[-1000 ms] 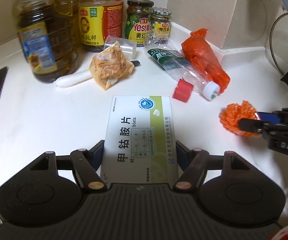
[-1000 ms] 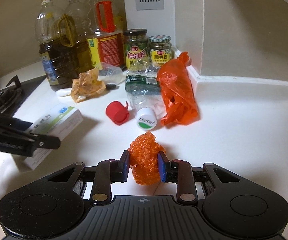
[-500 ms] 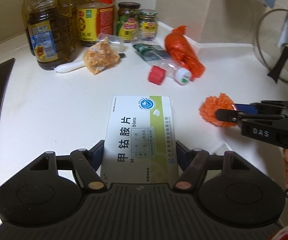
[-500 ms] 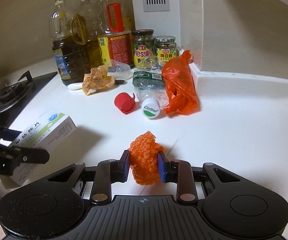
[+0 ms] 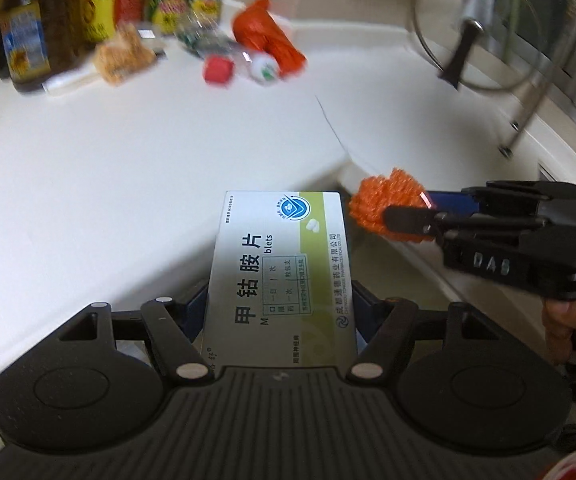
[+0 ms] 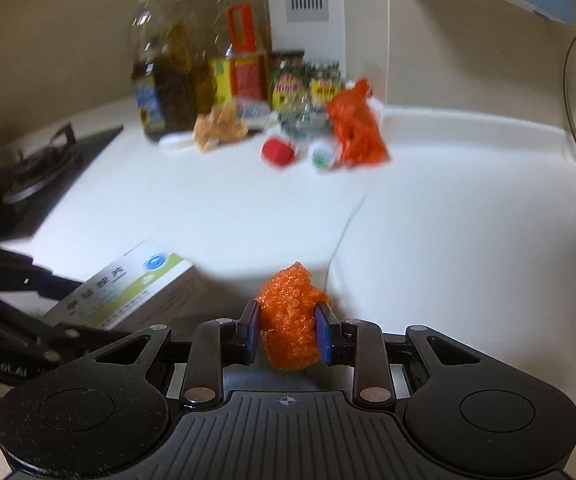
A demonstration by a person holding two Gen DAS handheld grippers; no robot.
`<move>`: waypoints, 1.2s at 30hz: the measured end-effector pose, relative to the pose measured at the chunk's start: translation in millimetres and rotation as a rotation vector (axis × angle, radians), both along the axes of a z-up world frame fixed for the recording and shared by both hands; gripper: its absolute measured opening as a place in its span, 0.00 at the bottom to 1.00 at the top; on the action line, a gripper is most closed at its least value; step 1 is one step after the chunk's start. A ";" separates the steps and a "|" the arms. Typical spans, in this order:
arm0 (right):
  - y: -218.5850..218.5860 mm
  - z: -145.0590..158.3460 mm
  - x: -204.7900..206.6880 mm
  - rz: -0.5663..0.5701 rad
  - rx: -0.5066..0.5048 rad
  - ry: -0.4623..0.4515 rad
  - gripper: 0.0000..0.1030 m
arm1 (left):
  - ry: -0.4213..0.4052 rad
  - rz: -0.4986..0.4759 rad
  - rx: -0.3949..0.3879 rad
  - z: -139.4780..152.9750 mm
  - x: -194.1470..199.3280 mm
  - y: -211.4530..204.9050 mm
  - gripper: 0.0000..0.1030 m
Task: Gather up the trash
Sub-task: 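Carry the medicine box and mesh bag down over the wastebasket with both grippers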
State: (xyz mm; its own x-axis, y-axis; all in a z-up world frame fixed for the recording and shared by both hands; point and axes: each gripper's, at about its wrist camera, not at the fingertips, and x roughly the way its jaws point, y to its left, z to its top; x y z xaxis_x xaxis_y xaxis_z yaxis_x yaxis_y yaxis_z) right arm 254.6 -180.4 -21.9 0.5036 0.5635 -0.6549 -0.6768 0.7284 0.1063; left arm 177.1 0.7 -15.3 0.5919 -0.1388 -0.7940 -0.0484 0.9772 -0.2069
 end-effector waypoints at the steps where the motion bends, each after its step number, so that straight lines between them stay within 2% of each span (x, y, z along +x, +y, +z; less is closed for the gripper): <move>1: -0.2 -7.2 -8.8 -0.003 -0.023 0.009 0.29 | 0.012 -0.011 -0.010 -6.0 -4.2 -2.1 0.67; 4: -1.1 -29.2 -27.8 -0.002 -0.070 0.051 0.29 | 0.055 -0.026 -0.021 -25.5 -13.5 -7.4 0.67; 8: 5.5 -61.2 -39.2 0.044 -0.147 0.085 0.29 | 0.125 0.012 -0.036 -56.7 -16.8 -9.0 0.67; 13: 13.6 -100.1 -36.5 0.109 -0.225 0.097 0.29 | 0.208 0.083 -0.052 -99.0 -10.7 -7.5 0.67; 18: 15.8 -125.6 -27.5 0.119 -0.246 0.129 0.29 | 0.267 0.110 -0.076 -131.6 1.2 -8.7 0.67; 25: 16.4 -143.7 -16.4 0.124 -0.270 0.149 0.29 | 0.303 0.109 -0.085 -151.5 17.5 -7.6 0.67; 36: 17.2 -155.9 -7.7 0.117 -0.284 0.166 0.29 | 0.328 0.098 -0.086 -164.5 29.5 -13.3 0.67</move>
State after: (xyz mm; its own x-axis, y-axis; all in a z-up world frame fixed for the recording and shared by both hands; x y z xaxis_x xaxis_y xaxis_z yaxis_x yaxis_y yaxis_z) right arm 247.0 -163.1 -177.7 0.3198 0.3946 -0.8614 -0.7483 0.6628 0.0258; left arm 206.5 -12.6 -179.8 0.3211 -0.1690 -0.9318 -0.2188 0.9441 -0.2466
